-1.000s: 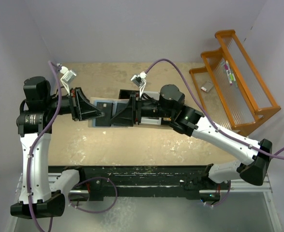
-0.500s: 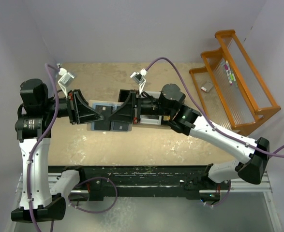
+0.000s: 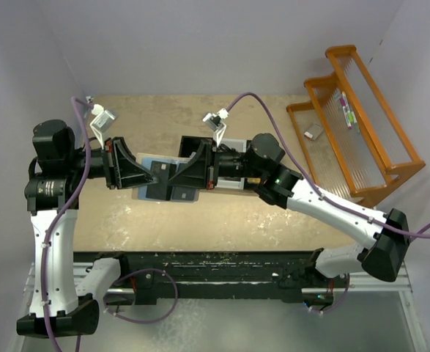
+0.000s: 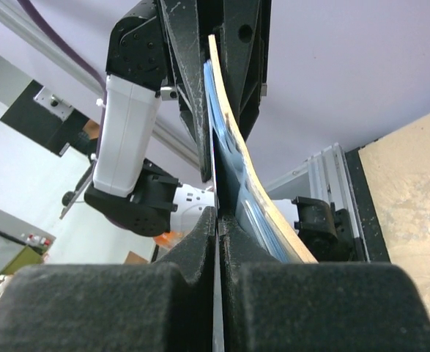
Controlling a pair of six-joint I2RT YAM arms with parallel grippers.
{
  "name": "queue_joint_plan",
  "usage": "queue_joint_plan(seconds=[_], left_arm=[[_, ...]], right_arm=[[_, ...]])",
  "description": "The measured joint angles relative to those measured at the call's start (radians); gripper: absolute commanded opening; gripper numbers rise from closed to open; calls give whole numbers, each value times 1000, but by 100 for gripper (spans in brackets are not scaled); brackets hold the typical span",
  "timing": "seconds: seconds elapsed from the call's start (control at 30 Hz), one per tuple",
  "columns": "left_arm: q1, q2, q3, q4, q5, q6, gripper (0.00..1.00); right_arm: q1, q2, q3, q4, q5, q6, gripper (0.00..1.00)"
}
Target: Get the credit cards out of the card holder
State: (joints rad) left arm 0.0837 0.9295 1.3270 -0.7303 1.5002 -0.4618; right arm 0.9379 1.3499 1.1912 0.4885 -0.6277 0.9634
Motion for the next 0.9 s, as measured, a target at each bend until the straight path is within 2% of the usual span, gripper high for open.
queue_joint_plan(seconds=[0.1, 0.17, 0.27, 0.3, 0.37, 0.53, 0.6, 0.7, 0.9], left_arm=[[0, 1, 0, 4, 6, -3, 7], [1, 1, 0, 8, 9, -7, 6], [1, 3, 0, 10, 14, -10, 5], [1, 3, 0, 11, 16, -11, 5], [1, 3, 0, 11, 21, -18, 4], [1, 4, 0, 12, 19, -18, 4], [1, 4, 0, 12, 19, -18, 4], [1, 5, 0, 12, 19, -18, 4], [1, 5, 0, 14, 19, -18, 4]], right_arm=[[-21, -13, -22, 19, -44, 13, 19], [-30, -17, -28, 24, -69, 19, 21], [-31, -18, -29, 31, -86, 23, 17], [-31, -17, -29, 31, -92, 24, 18], [-31, -17, -29, 31, -99, 26, 31], [-31, -14, -29, 51, -112, 47, 39], [-31, -12, -29, 62, -118, 56, 38], [-31, -1, -28, 85, -123, 70, 31], [-31, 28, -28, 116, -123, 103, 6]])
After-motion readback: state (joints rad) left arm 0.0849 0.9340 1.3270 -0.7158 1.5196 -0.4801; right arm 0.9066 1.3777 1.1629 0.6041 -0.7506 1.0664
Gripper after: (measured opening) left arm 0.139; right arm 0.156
